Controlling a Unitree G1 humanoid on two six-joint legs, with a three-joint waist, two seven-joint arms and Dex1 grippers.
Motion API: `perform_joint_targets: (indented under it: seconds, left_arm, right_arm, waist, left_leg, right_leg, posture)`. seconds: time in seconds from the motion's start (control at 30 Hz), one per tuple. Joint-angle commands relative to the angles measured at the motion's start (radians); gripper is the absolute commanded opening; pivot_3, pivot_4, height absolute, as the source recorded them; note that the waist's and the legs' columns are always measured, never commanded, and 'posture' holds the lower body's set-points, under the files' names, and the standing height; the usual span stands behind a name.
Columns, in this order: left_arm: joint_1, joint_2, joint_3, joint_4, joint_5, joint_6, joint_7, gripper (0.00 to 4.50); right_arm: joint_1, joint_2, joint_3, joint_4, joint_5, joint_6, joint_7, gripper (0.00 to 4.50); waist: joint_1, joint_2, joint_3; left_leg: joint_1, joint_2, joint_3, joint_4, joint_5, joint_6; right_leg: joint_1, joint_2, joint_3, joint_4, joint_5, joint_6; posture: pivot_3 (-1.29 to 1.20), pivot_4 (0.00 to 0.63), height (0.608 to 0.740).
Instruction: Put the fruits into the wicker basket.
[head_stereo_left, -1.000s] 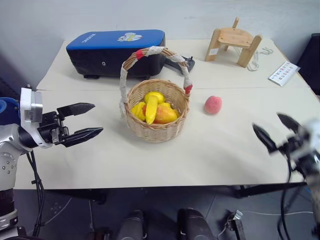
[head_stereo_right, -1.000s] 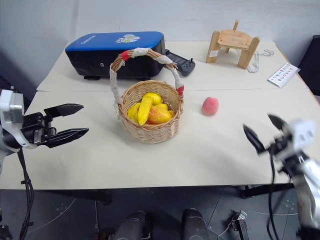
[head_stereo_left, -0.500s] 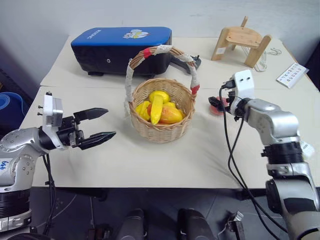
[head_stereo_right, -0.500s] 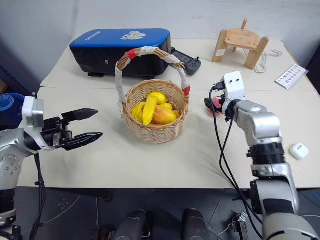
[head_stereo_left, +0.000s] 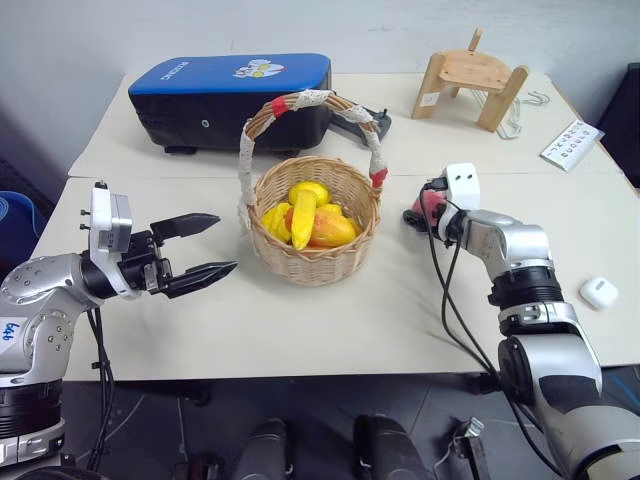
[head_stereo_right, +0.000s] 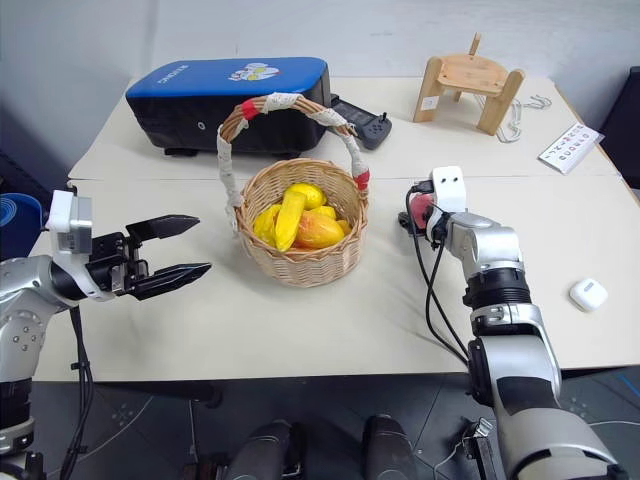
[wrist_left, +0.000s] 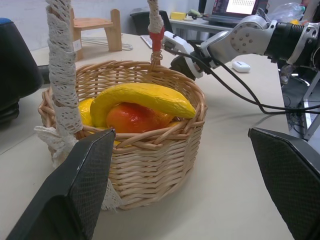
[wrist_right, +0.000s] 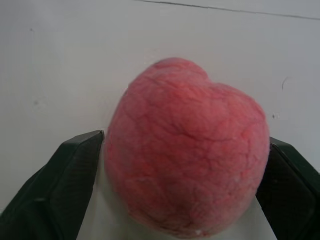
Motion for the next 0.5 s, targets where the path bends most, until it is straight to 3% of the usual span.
perform_joint_targets:
  seconds: [0.03,0.1,0.2,0.33,0.5]
  left_arm:
    - [-0.015,-0.001,-0.001,-0.030,-0.006,-0.016,-0.001,4.50]
    - [-0.014,-0.001,-0.002,-0.032,-0.006,-0.018,-0.001,4.50]
    - [-0.008,0.001,0.000,-0.034,-0.007,-0.023,-0.003,4.50]
    - [0.004,-0.003,0.011,-0.037,-0.012,-0.054,-0.018,4.50]
    - [0.012,-0.009,0.019,-0.042,-0.026,-0.045,-0.011,4.50]
  right_arm:
    - [-0.006,-0.036,-0.030,-0.062,0.010,-0.046,0.068,2.90]
    - [0.032,-0.067,-0.029,-0.140,0.018,-0.075,0.138,2.56]
    - [0.125,-0.139,-0.001,-0.328,0.042,-0.086,0.295,2.55]
    - [0.286,-0.283,0.029,-0.774,0.279,0.056,0.637,2.55]
    - [0.241,-0.244,0.044,-0.991,0.460,0.293,0.594,2.55]
  waist:
    - [0.001,0.000,0.000]
    - [0.002,0.000,0.000]
    - [0.005,0.000,0.000]
    - [0.005,0.000,0.000]
    - [-0.004,0.001,0.001]
  left_leg:
    - [0.000,0.000,0.000,0.000,0.000,0.000]
    - [0.000,0.000,0.000,0.000,0.000,0.000]
    - [-0.001,0.000,-0.001,0.000,0.000,0.000]
    - [-0.001,0.000,-0.001,-0.001,-0.001,0.000]
    - [0.003,0.002,0.001,-0.001,-0.001,-0.001]
  right_leg:
    - [0.000,0.000,0.000,0.000,0.000,0.000]
    - [0.000,0.000,0.000,0.000,0.000,0.000]
    - [0.000,0.000,0.000,0.000,0.000,0.000]
    - [0.000,0.000,-0.001,-0.001,0.000,0.000]
    - [0.001,0.001,0.000,-0.001,0.000,-0.001]
  posture:
    - [0.00,0.150,0.740]
    - [0.00,0.150,0.740]
    - [0.00,0.150,0.740]
    - [0.00,0.150,0.740]
    - [0.00,0.150,0.740]
